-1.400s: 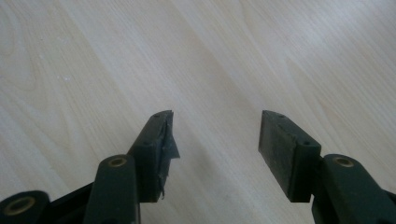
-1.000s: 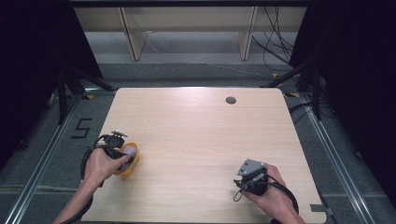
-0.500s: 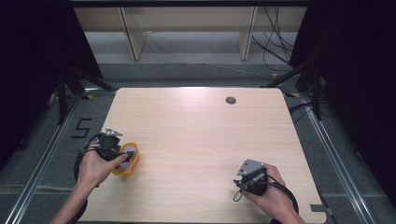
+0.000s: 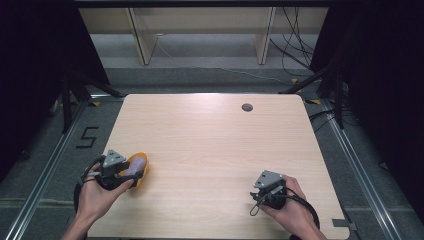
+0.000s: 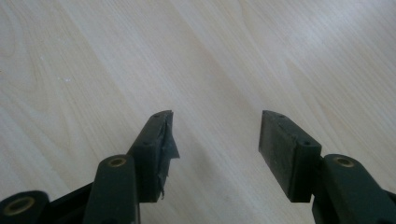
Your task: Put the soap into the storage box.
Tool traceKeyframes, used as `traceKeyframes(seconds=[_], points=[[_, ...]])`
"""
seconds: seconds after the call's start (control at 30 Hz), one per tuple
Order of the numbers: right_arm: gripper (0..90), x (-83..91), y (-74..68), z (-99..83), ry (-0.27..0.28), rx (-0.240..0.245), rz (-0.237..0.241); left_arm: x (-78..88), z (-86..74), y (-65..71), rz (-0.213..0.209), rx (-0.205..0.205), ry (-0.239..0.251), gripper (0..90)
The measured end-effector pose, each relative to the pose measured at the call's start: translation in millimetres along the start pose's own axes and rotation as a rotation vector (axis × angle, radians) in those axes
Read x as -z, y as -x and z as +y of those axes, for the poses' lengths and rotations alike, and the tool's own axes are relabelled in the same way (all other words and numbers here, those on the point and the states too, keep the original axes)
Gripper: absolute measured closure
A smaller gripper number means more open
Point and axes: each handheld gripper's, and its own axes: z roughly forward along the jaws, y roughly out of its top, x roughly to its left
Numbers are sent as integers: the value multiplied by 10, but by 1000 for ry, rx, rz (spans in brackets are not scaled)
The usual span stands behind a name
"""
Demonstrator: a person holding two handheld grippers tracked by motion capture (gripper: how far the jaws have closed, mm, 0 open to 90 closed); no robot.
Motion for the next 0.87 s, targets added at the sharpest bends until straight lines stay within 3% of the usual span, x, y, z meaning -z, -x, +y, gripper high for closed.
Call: traceKeyframes(seconds=[0.1,0.13,0.2,0.23,0.27,0.4,0.43,0.57,0.6,0.83,0.87], points=[[454,2,0,2,-1,1,1,30,-135,33,-2,-2,28,387],[454,3,-1,2,0,0,1,36,-232,61,-9,20,67,387],[454,7,-8,1,2,-10,-9,41,-281,77,-13,36,91,388],[454,5,1,3,-1,-5,3,32,-329,96,-22,65,129,387],[454,10,-11,-1,0,-28,-10,38,-368,104,-24,75,144,387],[453,4,-4,0,4,-11,-6,66,-506,149,-17,85,201,388],[454,13,-11,-1,1,-28,-12,68,-552,161,-11,77,215,388],[454,9,-3,-2,1,-32,0,96,-622,193,-16,91,214,388],[453,3,5,0,7,-15,1,114,-632,188,-4,81,211,388],[454,-4,20,-9,14,-35,8,121,-624,168,-30,82,241,400],[454,3,18,-10,15,-36,-15,122,-621,175,-33,87,244,405]])
